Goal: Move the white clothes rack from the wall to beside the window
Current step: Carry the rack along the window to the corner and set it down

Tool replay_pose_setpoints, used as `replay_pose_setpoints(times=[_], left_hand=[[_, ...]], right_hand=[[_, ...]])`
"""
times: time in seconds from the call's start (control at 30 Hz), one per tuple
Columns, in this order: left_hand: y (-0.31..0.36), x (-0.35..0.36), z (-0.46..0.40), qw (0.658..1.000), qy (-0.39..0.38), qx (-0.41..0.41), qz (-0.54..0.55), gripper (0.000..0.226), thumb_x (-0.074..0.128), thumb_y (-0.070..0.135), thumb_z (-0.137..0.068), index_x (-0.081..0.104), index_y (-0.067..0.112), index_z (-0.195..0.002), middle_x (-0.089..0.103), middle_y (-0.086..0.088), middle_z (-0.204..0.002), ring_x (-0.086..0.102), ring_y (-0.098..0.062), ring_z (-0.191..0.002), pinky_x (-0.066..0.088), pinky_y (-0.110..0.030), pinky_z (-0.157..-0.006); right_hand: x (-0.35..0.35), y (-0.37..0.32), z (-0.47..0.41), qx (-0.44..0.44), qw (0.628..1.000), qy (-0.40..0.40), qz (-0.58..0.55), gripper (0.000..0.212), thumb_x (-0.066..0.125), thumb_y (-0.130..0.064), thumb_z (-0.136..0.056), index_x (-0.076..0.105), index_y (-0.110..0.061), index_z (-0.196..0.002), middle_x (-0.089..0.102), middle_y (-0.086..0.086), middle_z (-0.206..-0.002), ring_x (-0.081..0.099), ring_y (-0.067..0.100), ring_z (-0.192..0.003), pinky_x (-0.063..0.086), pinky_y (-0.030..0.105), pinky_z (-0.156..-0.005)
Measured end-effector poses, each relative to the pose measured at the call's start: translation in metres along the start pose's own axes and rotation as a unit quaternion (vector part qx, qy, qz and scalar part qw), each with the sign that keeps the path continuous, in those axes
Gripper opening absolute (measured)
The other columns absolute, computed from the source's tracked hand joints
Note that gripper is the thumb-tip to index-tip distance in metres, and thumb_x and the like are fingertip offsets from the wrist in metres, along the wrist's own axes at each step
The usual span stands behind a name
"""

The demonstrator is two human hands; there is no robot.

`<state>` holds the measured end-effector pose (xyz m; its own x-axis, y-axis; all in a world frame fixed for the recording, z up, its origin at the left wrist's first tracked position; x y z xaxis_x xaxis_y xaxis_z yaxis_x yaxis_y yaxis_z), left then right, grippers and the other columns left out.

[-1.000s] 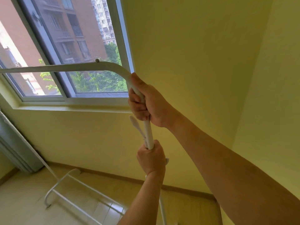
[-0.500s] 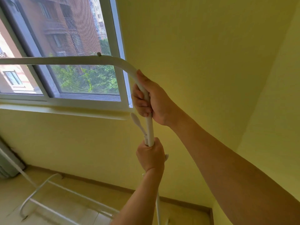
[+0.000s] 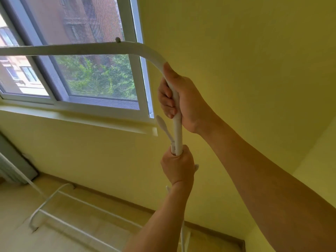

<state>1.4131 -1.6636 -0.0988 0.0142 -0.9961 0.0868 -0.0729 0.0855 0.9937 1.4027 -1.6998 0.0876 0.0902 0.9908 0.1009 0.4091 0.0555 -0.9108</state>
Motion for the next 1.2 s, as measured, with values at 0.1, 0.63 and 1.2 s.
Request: replay_pose_setpoints(times=[0.1, 0.63, 1.2], left_hand=[[0.001, 0.011, -0.014, 1.000, 0.019, 0.015, 0.005, 0.034, 0.055, 0.021, -0.073, 0.039, 0.027, -0.044, 0.034, 0.013, -0.037, 0.035, -0.014, -0.042, 0.054, -0.044, -0.037], [0.000, 0.014, -0.041, 0.994, 0.095, 0.047, -0.021, 0.033, 0.058, -0.002, -0.086, 0.045, 0.013, -0.059, 0.037, 0.012, -0.041, 0.037, -0.014, -0.037, 0.046, -0.021, -0.031], [0.019, -0.081, -0.077, 0.958, 0.174, 0.158, -0.163, 0.025, 0.050, 0.011, -0.075, 0.042, 0.009, -0.051, 0.037, 0.002, -0.044, 0.033, -0.010, -0.037, 0.029, -0.021, -0.036]], right_hand=[[-0.010, 0.006, -0.015, -0.005, 1.000, -0.021, -0.011, 0.047, 0.039, -0.045, -0.097, 0.031, -0.016, -0.061, 0.029, -0.002, -0.049, 0.023, 0.015, -0.039, 0.025, 0.025, -0.041], [-0.019, 0.044, -0.056, -0.004, 0.977, -0.186, -0.106, 0.045, 0.050, -0.044, -0.094, 0.039, -0.018, -0.059, 0.035, -0.001, -0.049, 0.031, 0.018, -0.040, 0.032, 0.024, -0.043], [0.073, 0.071, -0.074, -0.021, 0.979, -0.158, -0.128, 0.049, 0.062, -0.033, -0.092, 0.035, -0.019, -0.055, 0.030, 0.001, -0.048, 0.024, 0.017, -0.042, 0.021, 0.031, -0.043]])
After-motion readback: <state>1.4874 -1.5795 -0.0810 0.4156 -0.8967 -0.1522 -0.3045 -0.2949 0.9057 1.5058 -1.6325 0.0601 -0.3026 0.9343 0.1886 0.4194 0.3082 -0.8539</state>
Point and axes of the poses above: each hand's wrist, its own z-axis away from the middle knuckle, its own x-axis out of the palm, y = z × x, the point moved 4 cm from there along -z, towards the middle knuckle
